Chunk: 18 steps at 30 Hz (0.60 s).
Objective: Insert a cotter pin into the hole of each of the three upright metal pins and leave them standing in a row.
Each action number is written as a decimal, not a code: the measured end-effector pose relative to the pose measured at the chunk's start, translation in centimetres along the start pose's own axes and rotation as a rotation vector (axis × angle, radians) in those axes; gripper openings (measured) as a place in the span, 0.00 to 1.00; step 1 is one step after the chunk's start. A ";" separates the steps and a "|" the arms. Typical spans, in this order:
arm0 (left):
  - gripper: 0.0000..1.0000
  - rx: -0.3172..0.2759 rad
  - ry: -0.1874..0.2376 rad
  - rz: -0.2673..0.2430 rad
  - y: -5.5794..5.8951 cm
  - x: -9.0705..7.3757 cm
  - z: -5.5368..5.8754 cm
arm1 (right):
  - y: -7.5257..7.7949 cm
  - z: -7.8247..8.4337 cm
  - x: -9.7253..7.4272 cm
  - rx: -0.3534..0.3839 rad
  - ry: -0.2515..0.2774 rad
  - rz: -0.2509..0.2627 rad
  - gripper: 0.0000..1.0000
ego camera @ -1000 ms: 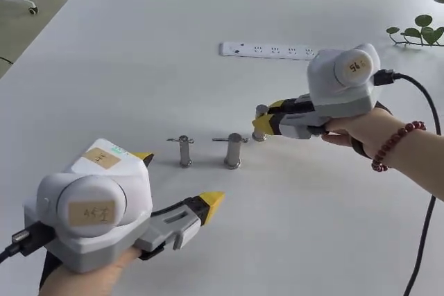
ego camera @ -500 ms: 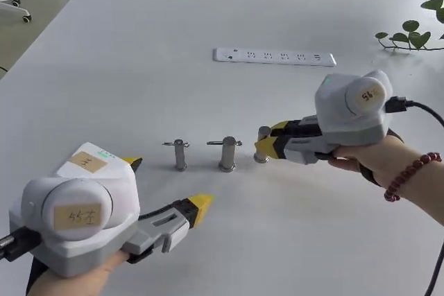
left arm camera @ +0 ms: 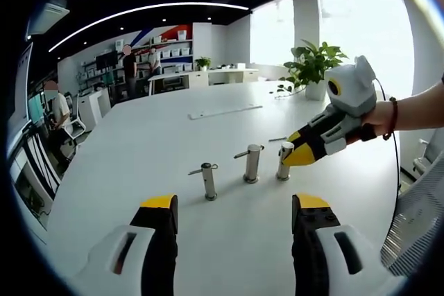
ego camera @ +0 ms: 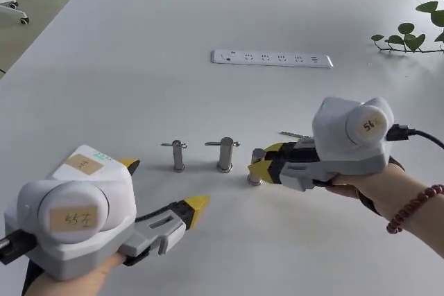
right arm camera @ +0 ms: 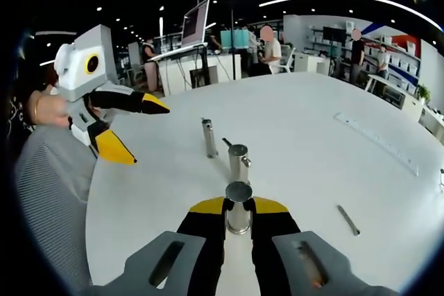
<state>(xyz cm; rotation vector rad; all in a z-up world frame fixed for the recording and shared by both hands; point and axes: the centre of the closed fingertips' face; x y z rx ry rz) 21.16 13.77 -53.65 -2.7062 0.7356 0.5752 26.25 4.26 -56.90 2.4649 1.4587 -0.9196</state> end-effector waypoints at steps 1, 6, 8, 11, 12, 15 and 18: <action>0.66 -0.001 0.000 0.000 0.0 0.0 0.0 | -0.1 0.0 0.0 0.000 0.001 0.000 0.08; 0.66 -0.003 0.000 -0.004 -0.1 -0.1 0.1 | -0.7 0.1 0.4 -0.011 0.004 0.011 0.08; 0.66 -0.003 0.000 -0.003 -0.1 -0.1 0.1 | -1.1 0.3 0.7 -0.011 0.005 0.013 0.08; 0.66 -0.002 0.000 -0.002 -0.1 -0.1 0.1 | -1.5 0.5 1.0 -0.004 0.004 0.010 0.08; 0.65 -0.004 0.000 -0.002 -0.1 -0.1 0.1 | -1.7 0.4 1.0 -0.003 0.007 0.008 0.08; 0.65 -0.003 -0.001 0.000 -0.1 -0.1 0.1 | -2.0 0.4 1.1 0.001 0.011 0.011 0.08; 0.65 -0.001 -0.003 0.002 0.0 -0.1 0.2 | -2.2 0.4 1.2 0.008 0.015 0.019 0.08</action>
Point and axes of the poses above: the centre of the closed fingertips' face, and the gripper's own axes: x roughly forward along the fingers, y roughly to its right, z roughly out of its underside, and after that the axes turned 11 degrees about x, right-handed
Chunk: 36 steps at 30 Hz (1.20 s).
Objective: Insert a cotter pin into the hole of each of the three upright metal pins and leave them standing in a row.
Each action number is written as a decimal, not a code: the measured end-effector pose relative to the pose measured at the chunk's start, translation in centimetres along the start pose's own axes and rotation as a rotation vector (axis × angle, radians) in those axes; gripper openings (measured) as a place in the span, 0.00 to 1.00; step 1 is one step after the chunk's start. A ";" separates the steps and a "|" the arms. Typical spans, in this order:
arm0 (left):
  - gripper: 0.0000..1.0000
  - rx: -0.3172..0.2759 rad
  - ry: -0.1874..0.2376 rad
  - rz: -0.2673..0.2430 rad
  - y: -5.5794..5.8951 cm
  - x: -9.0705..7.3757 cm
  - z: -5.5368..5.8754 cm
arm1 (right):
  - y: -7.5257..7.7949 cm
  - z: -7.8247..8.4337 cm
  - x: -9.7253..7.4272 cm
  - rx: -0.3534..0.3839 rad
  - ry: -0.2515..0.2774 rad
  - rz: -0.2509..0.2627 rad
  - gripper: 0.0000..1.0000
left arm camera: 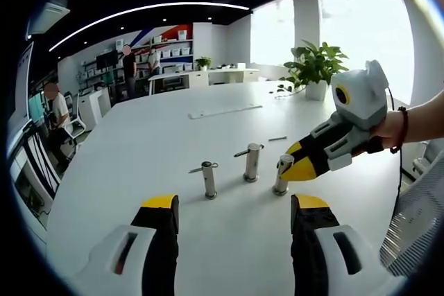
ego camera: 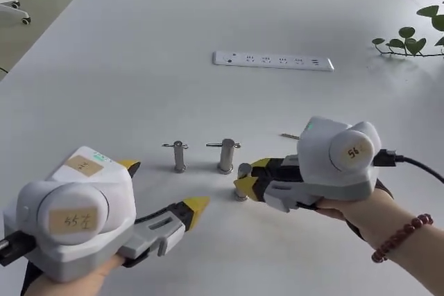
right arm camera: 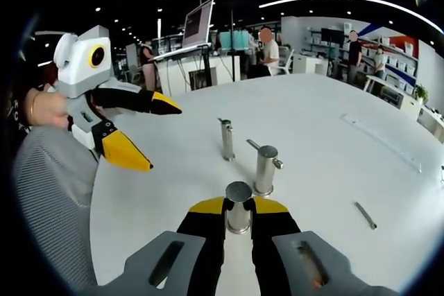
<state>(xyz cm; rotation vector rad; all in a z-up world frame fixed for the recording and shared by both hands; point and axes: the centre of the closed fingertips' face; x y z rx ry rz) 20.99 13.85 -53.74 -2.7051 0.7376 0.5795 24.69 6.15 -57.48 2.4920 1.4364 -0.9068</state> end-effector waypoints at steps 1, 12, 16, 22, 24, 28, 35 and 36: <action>0.65 -0.002 0.000 0.002 0.0 0.0 0.0 | -0.1 0.0 0.0 -0.008 0.002 0.006 0.08; 0.64 0.002 0.001 0.007 0.2 0.1 -0.1 | -0.4 0.0 0.1 0.002 0.027 0.072 0.08; 0.64 0.006 -0.004 0.011 0.3 0.1 0.0 | -0.3 0.0 0.2 -0.010 0.030 0.061 0.09; 0.64 0.008 -0.008 0.013 0.4 0.2 0.1 | -0.3 0.0 0.2 -0.017 0.031 0.044 0.09; 0.64 0.008 -0.009 0.012 0.4 0.2 0.1 | -0.4 0.0 0.2 -0.019 0.037 0.043 0.09; 0.64 0.003 0.003 0.007 0.3 0.2 -0.1 | -0.5 0.0 0.1 0.007 0.044 0.028 0.13; 0.65 0.009 0.001 0.005 0.2 0.1 -0.1 | -0.5 -0.1 -0.7 0.035 0.030 0.005 0.19; 0.65 0.009 0.003 0.005 0.2 0.1 -0.1 | -0.4 -0.1 -0.8 0.048 0.029 0.002 0.20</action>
Point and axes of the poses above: the centre of the closed fingertips' face, and the gripper's own axes: x roughly forward along the fingers, y roughly to its right, z roughly out of its underside, and after that the axes turned 11 degrees about x, right-handed
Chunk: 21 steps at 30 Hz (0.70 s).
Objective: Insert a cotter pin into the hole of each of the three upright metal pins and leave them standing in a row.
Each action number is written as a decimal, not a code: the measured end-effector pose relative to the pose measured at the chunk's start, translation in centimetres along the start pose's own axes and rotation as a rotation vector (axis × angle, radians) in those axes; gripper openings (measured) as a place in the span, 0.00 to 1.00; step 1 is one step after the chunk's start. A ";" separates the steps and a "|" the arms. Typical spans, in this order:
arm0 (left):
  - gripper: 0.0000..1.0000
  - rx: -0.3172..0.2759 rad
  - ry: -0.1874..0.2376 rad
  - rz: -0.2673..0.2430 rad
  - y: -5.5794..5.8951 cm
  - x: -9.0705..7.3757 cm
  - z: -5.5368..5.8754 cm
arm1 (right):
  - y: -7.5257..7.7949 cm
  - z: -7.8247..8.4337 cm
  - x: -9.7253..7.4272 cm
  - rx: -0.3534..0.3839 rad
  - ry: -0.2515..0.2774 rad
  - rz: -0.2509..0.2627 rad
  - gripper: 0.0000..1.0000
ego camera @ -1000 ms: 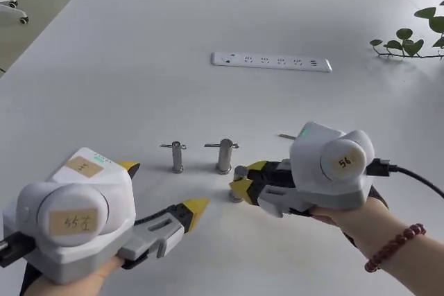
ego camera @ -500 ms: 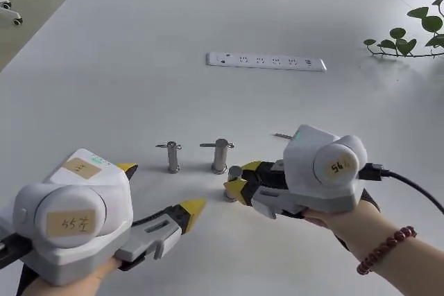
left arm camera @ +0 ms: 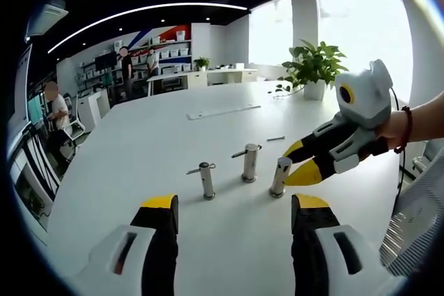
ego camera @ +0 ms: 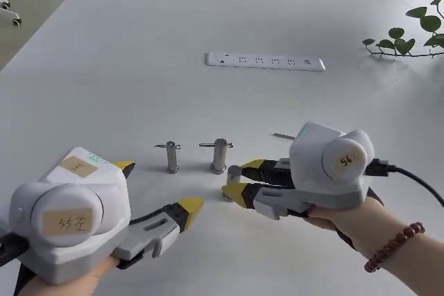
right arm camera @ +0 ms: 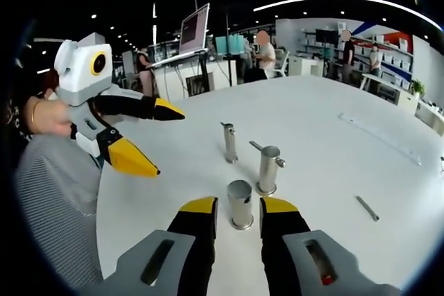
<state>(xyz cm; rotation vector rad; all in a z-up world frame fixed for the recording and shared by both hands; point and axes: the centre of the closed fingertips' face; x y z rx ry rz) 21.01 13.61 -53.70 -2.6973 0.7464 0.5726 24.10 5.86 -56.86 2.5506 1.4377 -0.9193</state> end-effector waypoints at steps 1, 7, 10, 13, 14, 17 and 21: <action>0.66 0.000 0.001 0.002 0.0 0.0 0.0 | 0.0 0.1 -0.3 0.023 -0.007 -0.006 0.21; 0.70 -0.001 0.004 0.000 0.0 0.0 -0.1 | 1.3 0.3 -1.6 0.036 -0.041 -0.002 0.29; 0.72 -0.004 0.007 -0.001 -0.1 0.0 -0.1 | 2.6 0.4 -2.1 0.034 -0.057 0.019 0.31; 0.73 0.003 0.006 0.003 0.0 0.0 -0.1 | 4.2 0.5 -2.6 0.023 -0.083 0.038 0.31; 0.73 0.006 0.006 0.001 0.0 0.0 -0.1 | 4.6 0.4 -2.7 0.018 -0.086 0.043 0.31; 0.73 0.021 0.002 -0.007 -0.1 0.0 0.0 | 5.6 0.2 -3.1 0.026 -0.085 0.056 0.30; 0.73 0.020 0.005 -0.009 -0.3 0.1 0.0 | 7.6 -0.2 -3.4 0.027 -0.097 0.103 0.30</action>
Point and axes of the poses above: the centre of the closed fingertips' face, and the gripper's own axes: x roughly forward along the fingers, y roughly to its right, z roughly out of its underside, and after that the axes turned 11 degrees about x, right-handed
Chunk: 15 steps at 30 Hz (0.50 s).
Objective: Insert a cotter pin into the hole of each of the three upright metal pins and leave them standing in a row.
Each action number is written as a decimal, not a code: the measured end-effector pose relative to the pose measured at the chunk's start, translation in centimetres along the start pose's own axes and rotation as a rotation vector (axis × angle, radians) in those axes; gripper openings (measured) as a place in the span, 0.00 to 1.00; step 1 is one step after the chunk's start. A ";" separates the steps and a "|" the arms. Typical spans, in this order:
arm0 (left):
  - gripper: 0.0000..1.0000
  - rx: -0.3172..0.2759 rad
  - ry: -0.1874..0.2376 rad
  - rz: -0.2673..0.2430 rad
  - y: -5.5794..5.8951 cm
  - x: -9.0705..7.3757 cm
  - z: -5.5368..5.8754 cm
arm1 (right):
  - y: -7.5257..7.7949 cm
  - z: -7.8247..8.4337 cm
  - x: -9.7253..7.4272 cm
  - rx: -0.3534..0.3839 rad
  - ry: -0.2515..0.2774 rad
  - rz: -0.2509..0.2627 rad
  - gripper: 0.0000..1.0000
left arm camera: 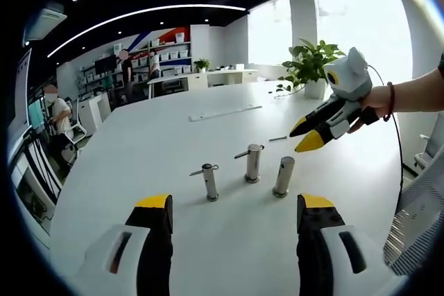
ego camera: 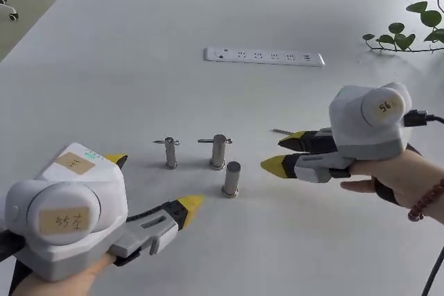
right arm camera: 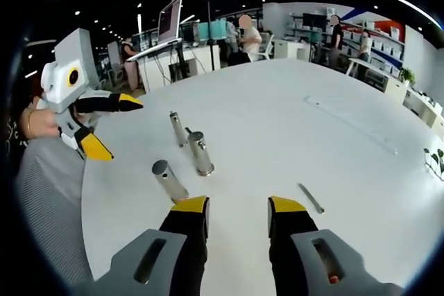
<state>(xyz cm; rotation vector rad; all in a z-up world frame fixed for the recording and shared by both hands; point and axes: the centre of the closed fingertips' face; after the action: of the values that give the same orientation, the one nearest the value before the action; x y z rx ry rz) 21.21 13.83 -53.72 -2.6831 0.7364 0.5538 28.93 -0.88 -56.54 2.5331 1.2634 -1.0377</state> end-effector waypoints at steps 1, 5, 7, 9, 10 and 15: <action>0.73 0.000 -0.001 0.002 0.0 0.0 0.0 | 0.7 -0.2 0.0 0.010 -0.003 0.014 0.29; 0.72 0.000 -0.005 0.000 -0.1 0.1 0.1 | 2.3 -0.6 0.0 0.005 -0.017 0.044 0.28; 0.70 0.006 -0.006 -0.002 -0.1 0.1 0.2 | 3.4 -0.7 0.0 -0.011 -0.026 0.078 0.27; 0.70 0.018 -0.012 -0.006 -0.2 0.1 0.2 | 4.1 -0.6 0.0 -0.024 -0.046 0.094 0.25; 0.70 0.022 -0.011 -0.006 -0.2 0.0 0.3 | 4.5 -0.5 0.0 -0.031 -0.054 0.105 0.25; 0.70 0.014 -0.009 -0.004 -0.3 0.0 0.3 | 6.3 0.2 0.6 -0.024 -0.098 0.130 0.22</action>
<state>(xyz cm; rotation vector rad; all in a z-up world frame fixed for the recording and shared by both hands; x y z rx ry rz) 21.27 14.15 -53.95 -2.6668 0.7302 0.5575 33.73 -4.63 -58.24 2.4761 1.0642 -1.0963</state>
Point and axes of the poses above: the centre of the closed fingertips' face, and the gripper's own axes: x roughly forward along the fingers, y roughly to its right, z roughly out of its underside, and after that the axes turned 11 degrees about x, right-handed
